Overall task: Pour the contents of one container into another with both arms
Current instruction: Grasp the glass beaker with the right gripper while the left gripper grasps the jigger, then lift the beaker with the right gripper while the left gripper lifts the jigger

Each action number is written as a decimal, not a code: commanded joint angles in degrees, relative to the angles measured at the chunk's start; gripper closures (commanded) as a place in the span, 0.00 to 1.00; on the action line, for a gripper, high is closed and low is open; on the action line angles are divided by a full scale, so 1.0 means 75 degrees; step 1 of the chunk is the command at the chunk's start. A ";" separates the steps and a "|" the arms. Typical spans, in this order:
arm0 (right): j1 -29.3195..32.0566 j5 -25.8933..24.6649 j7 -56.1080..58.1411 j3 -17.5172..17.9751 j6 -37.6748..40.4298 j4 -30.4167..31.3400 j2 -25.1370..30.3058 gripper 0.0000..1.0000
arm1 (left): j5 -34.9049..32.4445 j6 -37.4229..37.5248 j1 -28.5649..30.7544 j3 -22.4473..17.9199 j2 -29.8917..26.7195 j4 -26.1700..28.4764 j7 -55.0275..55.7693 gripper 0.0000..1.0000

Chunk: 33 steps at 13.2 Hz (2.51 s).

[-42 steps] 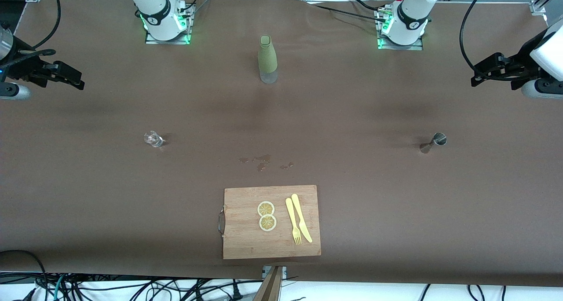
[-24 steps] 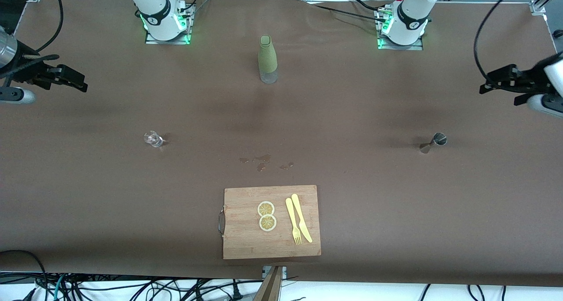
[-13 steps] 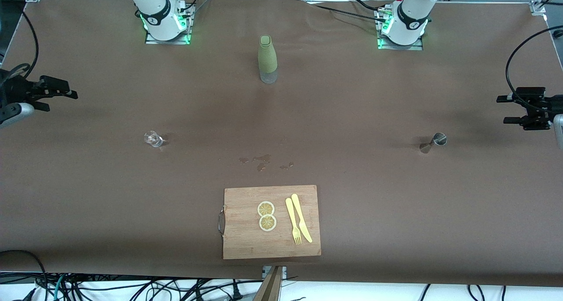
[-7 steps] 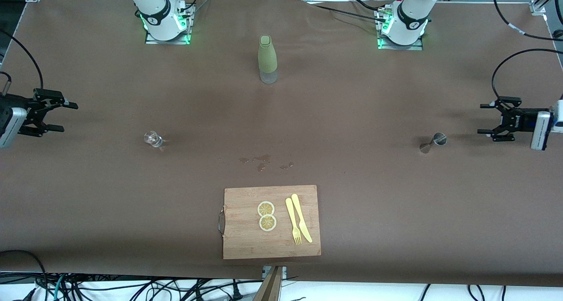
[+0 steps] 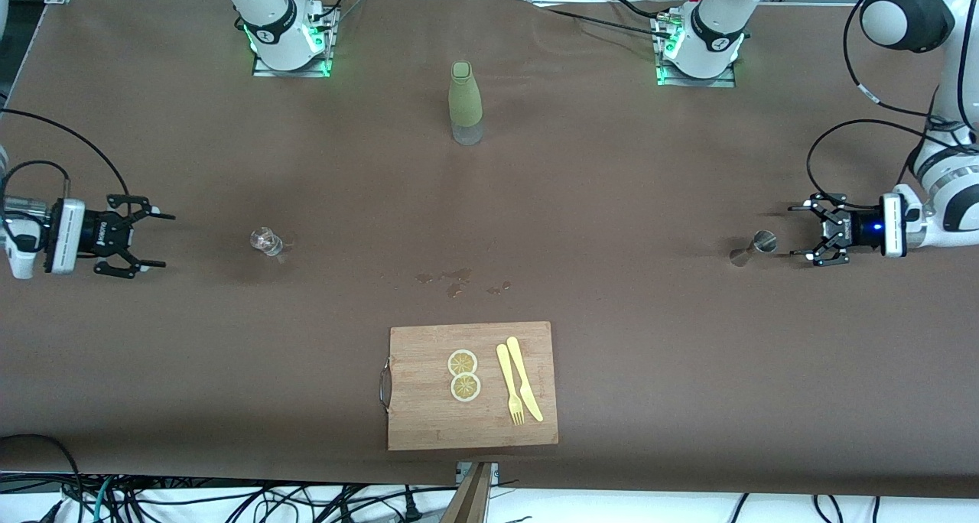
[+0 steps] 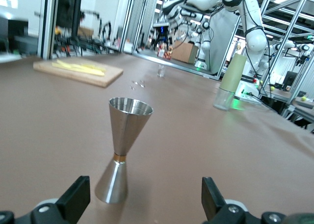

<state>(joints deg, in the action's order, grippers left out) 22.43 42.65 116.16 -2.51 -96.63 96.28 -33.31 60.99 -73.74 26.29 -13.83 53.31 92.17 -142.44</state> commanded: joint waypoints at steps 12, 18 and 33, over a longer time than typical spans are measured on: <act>-0.0458 0.4072 0.5111 0.0124 -0.1425 0.2818 -0.0819 0.00 | 0.1102 -0.0434 -0.0388 0.0614 0.0744 -0.0043 -0.2313 0.00; -0.0682 0.4671 0.5453 0.0136 -0.1332 0.2830 -0.1171 0.01 | 0.1020 -0.0375 -0.0399 0.0614 0.0732 -0.0043 -0.2266 0.06; -0.0776 0.5013 0.5547 0.0147 -0.0723 0.2725 -0.1324 0.93 | 0.0715 -0.0246 -0.0317 0.0567 0.0732 -0.0078 -0.2336 1.00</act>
<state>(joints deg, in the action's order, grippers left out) 16.31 78.74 155.53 -1.43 -103.94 117.13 -42.52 67.74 -75.48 23.89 -9.25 58.49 91.84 -155.45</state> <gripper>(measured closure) 0.696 0.767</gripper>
